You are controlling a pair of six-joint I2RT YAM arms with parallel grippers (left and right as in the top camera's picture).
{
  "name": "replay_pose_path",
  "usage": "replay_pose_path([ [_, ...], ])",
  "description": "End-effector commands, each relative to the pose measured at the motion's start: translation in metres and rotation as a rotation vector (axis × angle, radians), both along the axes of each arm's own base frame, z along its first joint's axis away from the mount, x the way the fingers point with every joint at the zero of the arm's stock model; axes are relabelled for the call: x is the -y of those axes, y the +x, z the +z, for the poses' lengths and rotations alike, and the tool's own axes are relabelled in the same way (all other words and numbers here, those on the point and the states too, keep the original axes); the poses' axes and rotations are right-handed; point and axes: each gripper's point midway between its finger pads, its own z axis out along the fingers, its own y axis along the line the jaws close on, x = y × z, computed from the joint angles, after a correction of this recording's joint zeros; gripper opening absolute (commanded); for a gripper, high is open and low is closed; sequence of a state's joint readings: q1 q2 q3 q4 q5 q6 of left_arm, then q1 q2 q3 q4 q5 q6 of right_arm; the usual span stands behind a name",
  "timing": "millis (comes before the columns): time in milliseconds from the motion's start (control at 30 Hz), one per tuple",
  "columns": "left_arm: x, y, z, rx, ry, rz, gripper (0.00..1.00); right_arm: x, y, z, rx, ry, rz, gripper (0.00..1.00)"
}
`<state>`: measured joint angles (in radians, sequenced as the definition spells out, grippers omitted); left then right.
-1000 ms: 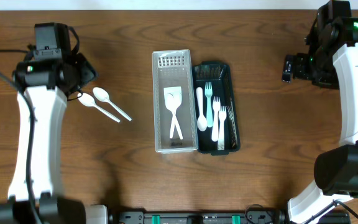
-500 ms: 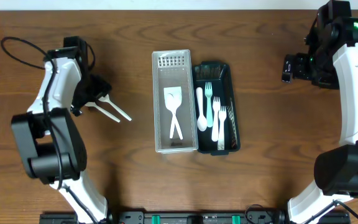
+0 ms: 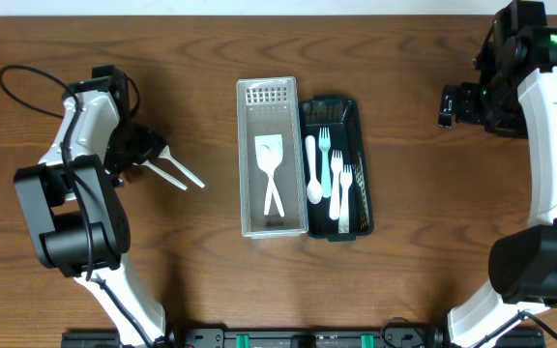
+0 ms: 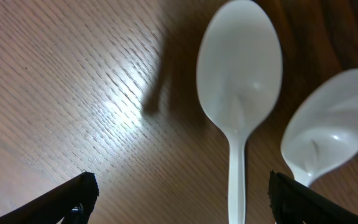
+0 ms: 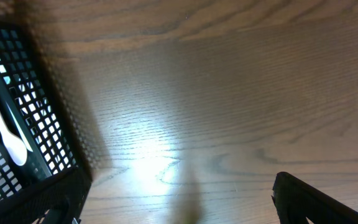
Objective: Pack container
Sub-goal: 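Grasp the next white spoon with the left gripper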
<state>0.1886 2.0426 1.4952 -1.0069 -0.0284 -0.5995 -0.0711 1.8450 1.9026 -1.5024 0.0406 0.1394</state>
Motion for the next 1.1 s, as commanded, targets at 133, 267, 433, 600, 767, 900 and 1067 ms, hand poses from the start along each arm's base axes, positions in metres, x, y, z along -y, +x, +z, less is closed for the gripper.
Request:
replay_pose_path([
  [133, 0.001, -0.014, -0.021, -0.034, -0.009, 0.015, 0.9, -0.003, 0.0, 0.0, -0.003, 0.002, 0.025, 0.99],
  [267, 0.002, -0.017, -0.031, -0.029, -0.008, 0.014, 0.91, -0.003, 0.0, 0.0, -0.003, 0.002, 0.025, 0.99],
  [433, 0.001, -0.014, -0.037, -0.005, -0.004, 0.012, 0.93, -0.003, 0.0, 0.0, -0.003, 0.002, 0.025, 0.99],
  [600, 0.002, -0.001, -0.038, 0.045, -0.019, -0.028, 0.93, -0.003, 0.0, 0.0, -0.003, 0.002, 0.026, 0.99],
  [767, 0.013, 0.011, -0.038, 0.101, -0.085, -0.077, 0.8, -0.003, -0.001, 0.0, -0.004, 0.002, 0.029, 0.99],
  [900, 0.013, 0.013, -0.038, 0.106, -0.084, -0.077, 0.7, -0.003, -0.001, 0.0, -0.005, 0.002, 0.029, 0.99],
  [1067, 0.013, 0.012, -0.038, 0.105, -0.084, -0.077, 0.48, -0.003, -0.001, 0.0, -0.005, 0.002, 0.029, 0.99],
])
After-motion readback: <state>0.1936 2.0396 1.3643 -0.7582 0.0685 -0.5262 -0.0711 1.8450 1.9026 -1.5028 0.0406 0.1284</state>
